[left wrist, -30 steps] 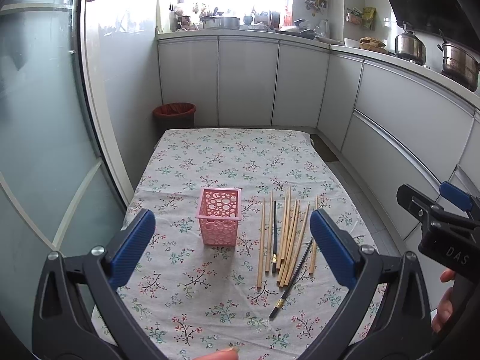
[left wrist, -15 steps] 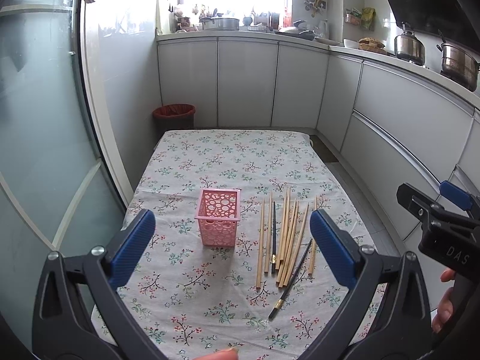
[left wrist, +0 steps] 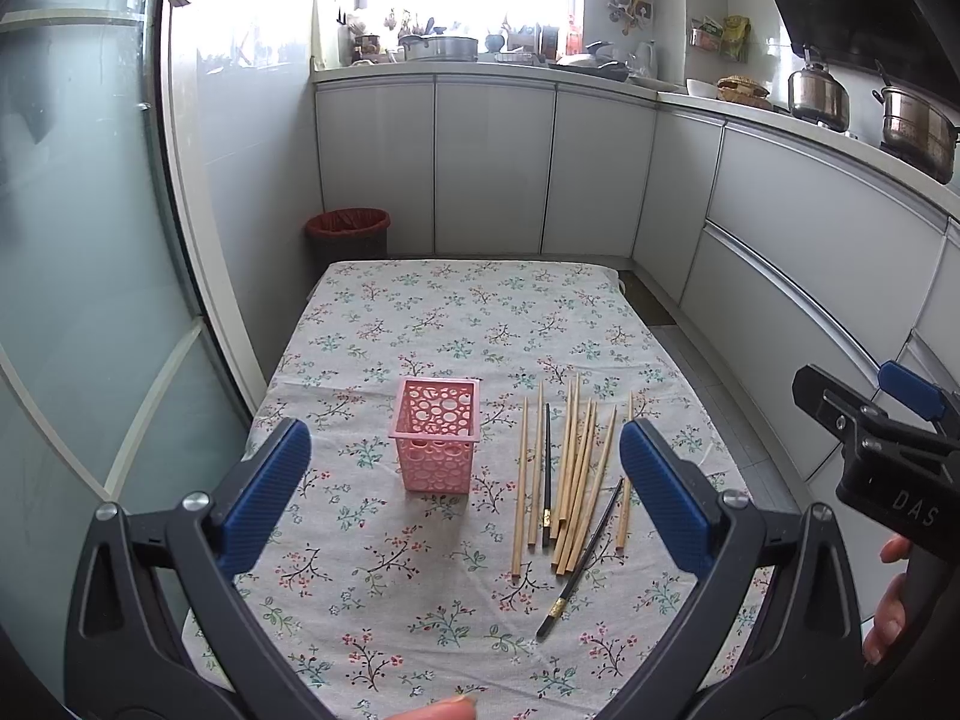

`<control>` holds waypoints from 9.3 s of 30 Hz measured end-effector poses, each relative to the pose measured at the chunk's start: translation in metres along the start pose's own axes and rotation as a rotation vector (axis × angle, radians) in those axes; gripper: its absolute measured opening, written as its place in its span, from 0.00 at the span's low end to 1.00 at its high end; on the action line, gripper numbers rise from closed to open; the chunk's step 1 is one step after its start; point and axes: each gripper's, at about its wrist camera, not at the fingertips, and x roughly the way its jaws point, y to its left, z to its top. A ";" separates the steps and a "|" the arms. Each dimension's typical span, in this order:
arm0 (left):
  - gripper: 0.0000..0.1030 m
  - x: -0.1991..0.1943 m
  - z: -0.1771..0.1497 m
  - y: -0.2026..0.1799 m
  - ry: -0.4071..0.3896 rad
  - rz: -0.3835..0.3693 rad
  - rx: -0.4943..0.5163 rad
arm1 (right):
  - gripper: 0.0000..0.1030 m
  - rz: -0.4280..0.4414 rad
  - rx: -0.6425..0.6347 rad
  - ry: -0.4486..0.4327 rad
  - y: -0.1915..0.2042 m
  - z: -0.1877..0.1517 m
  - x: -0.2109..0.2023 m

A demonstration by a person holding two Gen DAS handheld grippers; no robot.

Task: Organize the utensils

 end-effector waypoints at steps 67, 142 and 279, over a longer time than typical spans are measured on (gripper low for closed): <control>0.11 0.345 0.011 -0.099 0.751 0.025 0.145 | 0.95 0.196 0.227 0.479 -0.117 -0.011 0.232; 0.06 0.053 0.053 0.056 -0.259 -0.245 -0.063 | 0.06 0.351 0.048 0.085 0.014 0.047 0.104; 0.06 0.198 0.011 -0.084 0.375 -0.344 0.165 | 0.84 0.112 0.167 0.613 -0.073 -0.051 0.299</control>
